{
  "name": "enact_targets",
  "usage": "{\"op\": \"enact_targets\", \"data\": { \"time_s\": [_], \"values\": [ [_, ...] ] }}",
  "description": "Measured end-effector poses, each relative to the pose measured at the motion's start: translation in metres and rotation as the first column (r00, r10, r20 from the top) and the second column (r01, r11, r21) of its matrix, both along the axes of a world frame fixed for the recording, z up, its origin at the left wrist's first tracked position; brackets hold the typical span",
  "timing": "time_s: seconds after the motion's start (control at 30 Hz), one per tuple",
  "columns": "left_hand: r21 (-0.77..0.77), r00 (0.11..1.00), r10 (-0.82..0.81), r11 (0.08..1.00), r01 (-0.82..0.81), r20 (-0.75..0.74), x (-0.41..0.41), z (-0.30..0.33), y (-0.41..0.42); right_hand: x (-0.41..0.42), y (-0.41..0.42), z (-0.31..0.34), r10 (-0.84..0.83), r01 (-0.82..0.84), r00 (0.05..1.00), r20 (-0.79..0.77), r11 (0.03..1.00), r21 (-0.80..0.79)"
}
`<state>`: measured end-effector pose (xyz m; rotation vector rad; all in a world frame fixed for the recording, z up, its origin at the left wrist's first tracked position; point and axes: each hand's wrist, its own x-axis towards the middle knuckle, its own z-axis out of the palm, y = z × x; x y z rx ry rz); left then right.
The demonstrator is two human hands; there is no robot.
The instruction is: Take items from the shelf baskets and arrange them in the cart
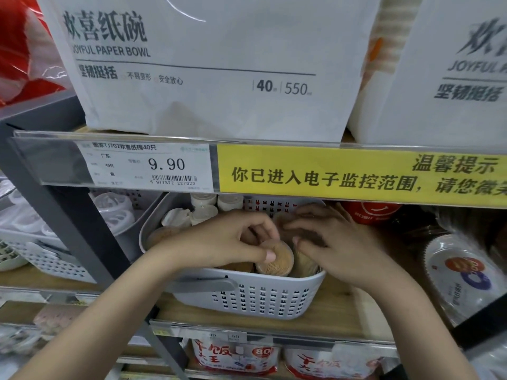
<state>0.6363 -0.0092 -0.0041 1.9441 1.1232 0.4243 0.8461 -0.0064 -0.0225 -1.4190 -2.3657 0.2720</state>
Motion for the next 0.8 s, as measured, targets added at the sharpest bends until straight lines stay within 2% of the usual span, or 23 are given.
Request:
{"op": "enact_targets", "data": {
  "time_s": [0.1, 0.33, 0.4, 0.53, 0.67, 0.8],
  "values": [
    [-0.073, 0.998, -0.029, 0.997, 0.033, 0.047, -0.002, -0.001, -0.003, -0.003, 0.009, 0.006, 0.031, -0.030, 1.000, 0.006, 0.996, -0.083],
    [-0.025, 0.999, 0.046, 0.999, -0.046, -0.016, -0.006, -0.013, -0.001, -0.018, 0.035, 0.004, 0.074, -0.067, 0.994, 0.085, 0.994, -0.085],
    [-0.011, 0.997, 0.067, 0.998, -0.068, -0.023, -0.006, -0.014, -0.002, -0.018, 0.037, 0.001, 0.067, -0.063, 0.996, 0.057, 0.996, -0.055],
    [0.119, 0.988, 0.145, 0.983, -0.138, -0.045, -0.005, -0.017, 0.000, -0.016, 0.038, -0.004, 0.007, -0.007, 0.998, -0.055, 1.000, -0.004],
    [0.029, 0.991, 0.101, 0.995, -0.099, -0.086, -0.007, -0.019, 0.001, -0.016, 0.038, -0.005, 0.034, -0.032, 0.998, 0.045, 0.999, -0.026],
    [0.088, 0.986, 0.118, 0.990, -0.108, -0.119, -0.006, -0.024, 0.004, -0.013, 0.037, -0.007, 0.042, -0.043, 0.998, -0.053, 0.998, -0.034]
  ]
}}
